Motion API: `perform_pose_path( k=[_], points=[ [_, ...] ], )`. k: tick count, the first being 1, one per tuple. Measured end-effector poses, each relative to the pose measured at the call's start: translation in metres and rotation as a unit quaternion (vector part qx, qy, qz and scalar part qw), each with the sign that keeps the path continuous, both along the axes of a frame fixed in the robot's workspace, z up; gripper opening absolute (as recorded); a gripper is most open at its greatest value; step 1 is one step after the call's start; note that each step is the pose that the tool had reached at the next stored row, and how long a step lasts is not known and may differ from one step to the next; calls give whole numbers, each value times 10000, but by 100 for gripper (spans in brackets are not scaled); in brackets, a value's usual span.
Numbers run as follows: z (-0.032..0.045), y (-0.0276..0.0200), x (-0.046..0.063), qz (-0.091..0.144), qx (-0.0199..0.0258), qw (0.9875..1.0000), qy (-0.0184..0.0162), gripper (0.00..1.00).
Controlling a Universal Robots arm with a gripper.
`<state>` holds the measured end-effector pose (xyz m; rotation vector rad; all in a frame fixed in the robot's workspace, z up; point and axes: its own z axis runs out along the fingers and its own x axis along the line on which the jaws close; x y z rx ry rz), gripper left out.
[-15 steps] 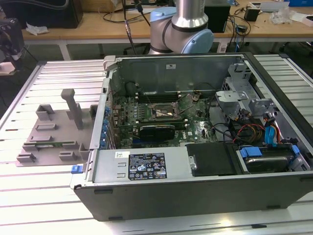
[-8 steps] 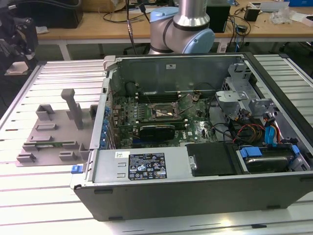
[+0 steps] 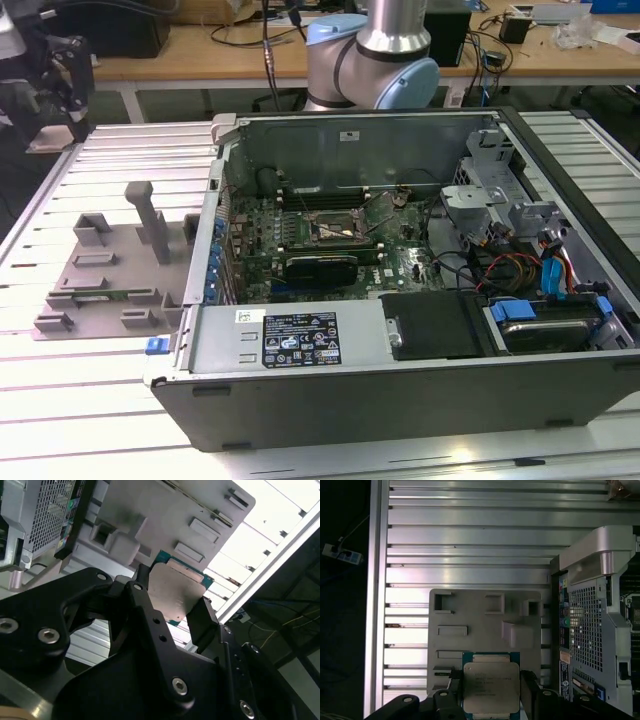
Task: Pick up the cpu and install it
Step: 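Pick up the cpu and move it towards the insertion slot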
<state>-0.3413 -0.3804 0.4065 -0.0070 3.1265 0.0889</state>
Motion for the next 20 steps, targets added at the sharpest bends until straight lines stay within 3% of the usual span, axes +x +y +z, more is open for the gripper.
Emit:
perform_pose_path(
  k=[20],
  points=[
    [0, 0, 554, 0, 0, 10000, 0, 55]
  ],
)
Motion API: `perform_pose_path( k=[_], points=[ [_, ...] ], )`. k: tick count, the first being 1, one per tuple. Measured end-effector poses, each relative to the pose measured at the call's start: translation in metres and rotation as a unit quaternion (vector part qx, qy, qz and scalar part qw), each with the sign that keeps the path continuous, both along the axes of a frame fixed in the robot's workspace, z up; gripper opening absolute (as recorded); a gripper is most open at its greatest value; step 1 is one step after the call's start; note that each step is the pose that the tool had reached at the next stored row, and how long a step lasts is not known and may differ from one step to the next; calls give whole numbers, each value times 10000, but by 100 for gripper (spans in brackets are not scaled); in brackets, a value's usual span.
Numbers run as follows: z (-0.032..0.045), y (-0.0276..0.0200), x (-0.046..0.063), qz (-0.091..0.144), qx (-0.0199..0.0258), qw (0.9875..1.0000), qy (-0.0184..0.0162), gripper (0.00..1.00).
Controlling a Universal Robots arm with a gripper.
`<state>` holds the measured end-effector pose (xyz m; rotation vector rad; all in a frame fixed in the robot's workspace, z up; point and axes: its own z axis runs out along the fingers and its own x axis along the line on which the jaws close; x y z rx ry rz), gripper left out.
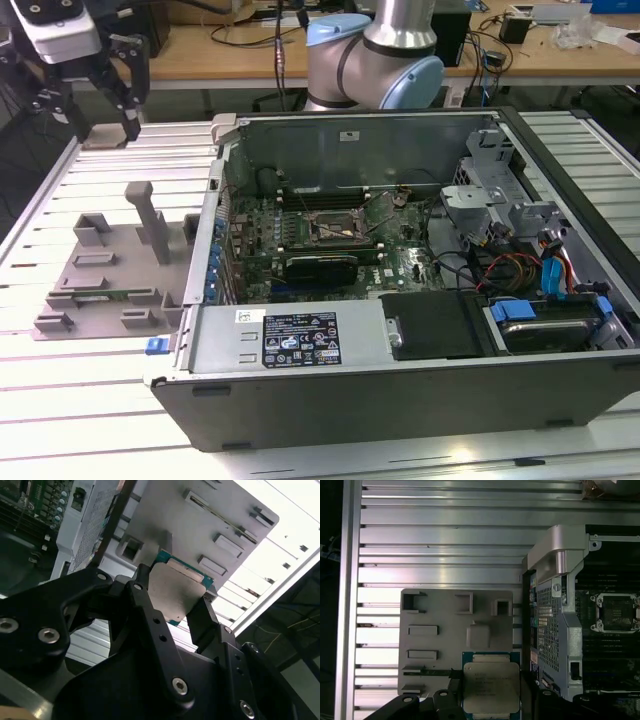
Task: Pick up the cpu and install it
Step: 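Pick up the cpu and move it towards the insertion slot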
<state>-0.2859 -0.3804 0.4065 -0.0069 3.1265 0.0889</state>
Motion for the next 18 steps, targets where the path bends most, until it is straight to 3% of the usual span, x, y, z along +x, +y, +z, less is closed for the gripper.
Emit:
perform_pose_path(
  k=[18],
  points=[
    [0, 0, 591, 1, 0, 10000, 0, 55]
  ],
)
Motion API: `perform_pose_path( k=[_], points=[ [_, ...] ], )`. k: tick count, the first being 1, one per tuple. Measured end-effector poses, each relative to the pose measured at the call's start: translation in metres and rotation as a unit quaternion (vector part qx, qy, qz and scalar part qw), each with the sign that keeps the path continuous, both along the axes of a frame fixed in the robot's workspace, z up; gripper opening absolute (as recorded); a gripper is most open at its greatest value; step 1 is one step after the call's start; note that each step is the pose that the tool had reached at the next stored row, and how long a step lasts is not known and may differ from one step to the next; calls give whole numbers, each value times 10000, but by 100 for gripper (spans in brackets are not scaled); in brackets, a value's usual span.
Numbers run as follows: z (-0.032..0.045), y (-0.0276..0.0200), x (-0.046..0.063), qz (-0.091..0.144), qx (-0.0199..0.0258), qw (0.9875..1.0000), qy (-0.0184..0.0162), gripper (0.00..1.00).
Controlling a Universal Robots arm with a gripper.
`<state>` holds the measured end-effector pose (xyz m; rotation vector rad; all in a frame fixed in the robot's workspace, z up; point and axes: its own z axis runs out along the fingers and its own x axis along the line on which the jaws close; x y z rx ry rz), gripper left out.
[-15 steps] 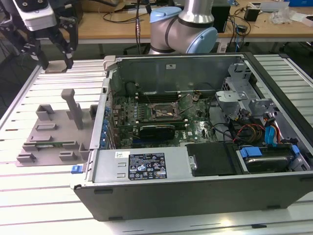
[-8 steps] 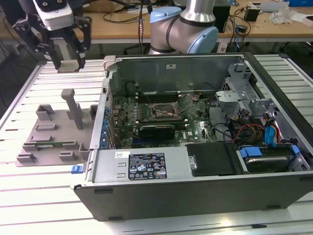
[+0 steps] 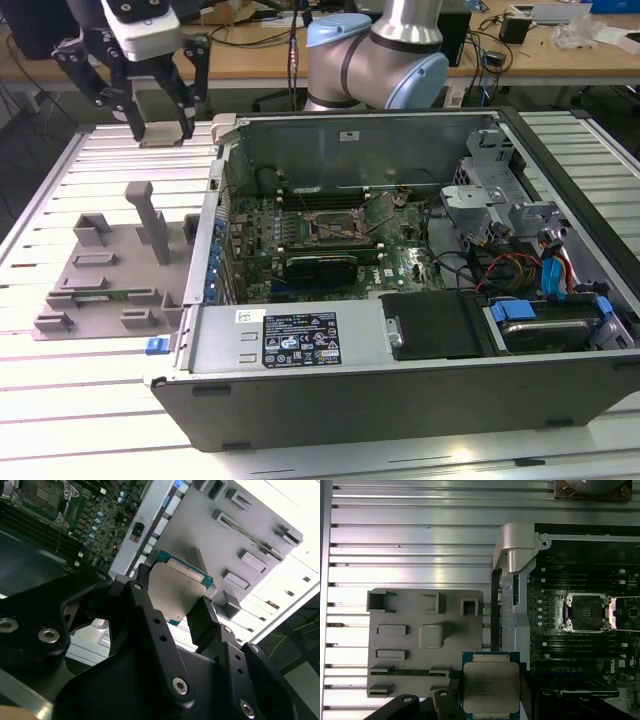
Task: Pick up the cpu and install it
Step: 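Pick up the cpu and move it towards the insertion slot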
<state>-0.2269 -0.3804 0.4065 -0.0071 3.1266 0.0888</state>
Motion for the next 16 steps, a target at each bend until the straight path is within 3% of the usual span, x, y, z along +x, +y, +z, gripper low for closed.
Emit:
perform_pose_path(
  k=[5, 8, 16],
  points=[
    [0, 0, 200, 0, 0, 10000, 1, 55],
    [-1, 0, 421, 0, 1, 10000, 2, 55],
    [-1, 0, 773, 0, 1, 10000, 6, 55]
  ],
)
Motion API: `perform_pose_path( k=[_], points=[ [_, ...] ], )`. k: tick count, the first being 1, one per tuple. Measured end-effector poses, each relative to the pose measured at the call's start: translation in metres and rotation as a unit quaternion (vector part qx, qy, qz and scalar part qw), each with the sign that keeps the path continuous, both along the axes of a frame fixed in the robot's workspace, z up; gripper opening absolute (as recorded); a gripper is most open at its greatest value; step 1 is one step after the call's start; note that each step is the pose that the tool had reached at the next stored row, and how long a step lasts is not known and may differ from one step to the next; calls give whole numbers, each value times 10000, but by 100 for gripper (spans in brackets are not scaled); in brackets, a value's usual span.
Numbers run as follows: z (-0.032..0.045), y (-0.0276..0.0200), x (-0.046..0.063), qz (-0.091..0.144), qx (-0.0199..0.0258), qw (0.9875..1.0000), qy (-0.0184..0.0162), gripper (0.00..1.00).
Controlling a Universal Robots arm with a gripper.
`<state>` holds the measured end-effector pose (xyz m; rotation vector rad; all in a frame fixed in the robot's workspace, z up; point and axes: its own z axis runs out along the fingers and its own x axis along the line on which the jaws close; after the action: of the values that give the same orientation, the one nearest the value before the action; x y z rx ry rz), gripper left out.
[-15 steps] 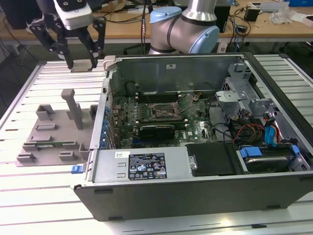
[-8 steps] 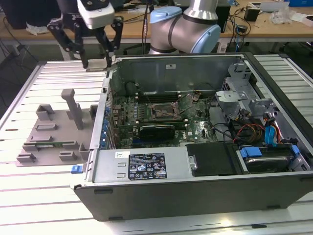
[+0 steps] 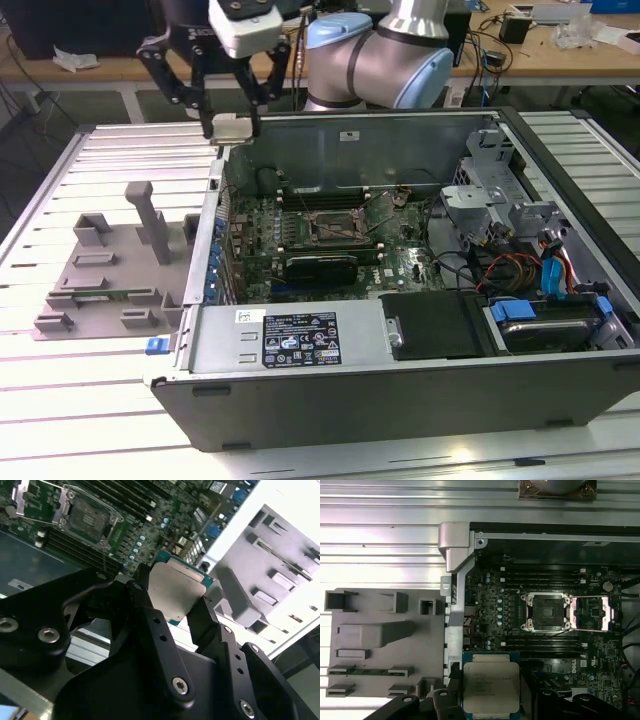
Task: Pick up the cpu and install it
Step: 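Pick up the cpu and move it towards the insertion slot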
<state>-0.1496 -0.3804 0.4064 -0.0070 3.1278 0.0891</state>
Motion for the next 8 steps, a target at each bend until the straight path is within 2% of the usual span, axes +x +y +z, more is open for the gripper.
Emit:
perform_pose_path(
  k=[2, 8],
  points=[
    [0, 0, 154, 0, 0, 10000, 2, 55],
    [-16, 0, 369, -1, -1, 10000, 9, 55]
  ],
)
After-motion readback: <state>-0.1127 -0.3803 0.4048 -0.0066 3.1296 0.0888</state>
